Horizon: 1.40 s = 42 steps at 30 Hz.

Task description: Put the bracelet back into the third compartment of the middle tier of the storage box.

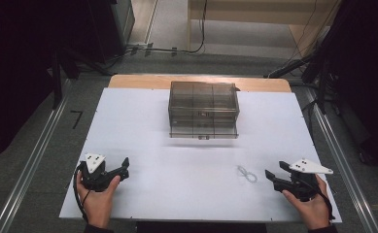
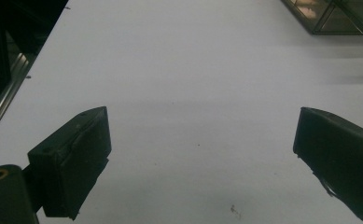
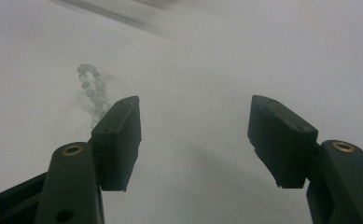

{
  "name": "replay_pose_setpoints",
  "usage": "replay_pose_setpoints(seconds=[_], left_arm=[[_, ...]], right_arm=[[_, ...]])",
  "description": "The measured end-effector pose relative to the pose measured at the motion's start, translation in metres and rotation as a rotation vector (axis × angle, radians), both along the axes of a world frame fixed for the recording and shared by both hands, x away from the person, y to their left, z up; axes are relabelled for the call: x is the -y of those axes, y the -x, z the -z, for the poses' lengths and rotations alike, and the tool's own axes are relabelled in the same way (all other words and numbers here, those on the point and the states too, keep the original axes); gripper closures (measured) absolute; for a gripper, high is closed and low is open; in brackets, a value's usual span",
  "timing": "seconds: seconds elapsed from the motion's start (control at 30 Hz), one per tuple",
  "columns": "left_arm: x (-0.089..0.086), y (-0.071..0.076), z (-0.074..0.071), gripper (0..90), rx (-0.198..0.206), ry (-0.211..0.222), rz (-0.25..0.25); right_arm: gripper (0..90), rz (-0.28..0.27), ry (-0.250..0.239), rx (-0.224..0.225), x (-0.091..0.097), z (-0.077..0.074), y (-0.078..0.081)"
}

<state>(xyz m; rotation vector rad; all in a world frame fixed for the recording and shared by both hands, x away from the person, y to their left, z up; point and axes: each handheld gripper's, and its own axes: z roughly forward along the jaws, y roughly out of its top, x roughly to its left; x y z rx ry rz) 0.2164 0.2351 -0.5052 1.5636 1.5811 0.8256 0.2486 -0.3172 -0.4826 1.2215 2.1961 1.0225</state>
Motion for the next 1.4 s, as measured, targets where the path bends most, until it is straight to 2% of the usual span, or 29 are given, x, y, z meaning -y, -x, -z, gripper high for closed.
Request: replay_pose_setpoints(seconds=[1.4], left_arm=[[-0.001, 0.0, 0.0, 4.2, 0.0, 0.01, -0.001]], right_arm=[[39.6, -0.087, 0.036, -0.019, -0.032, 0.003, -0.001]])
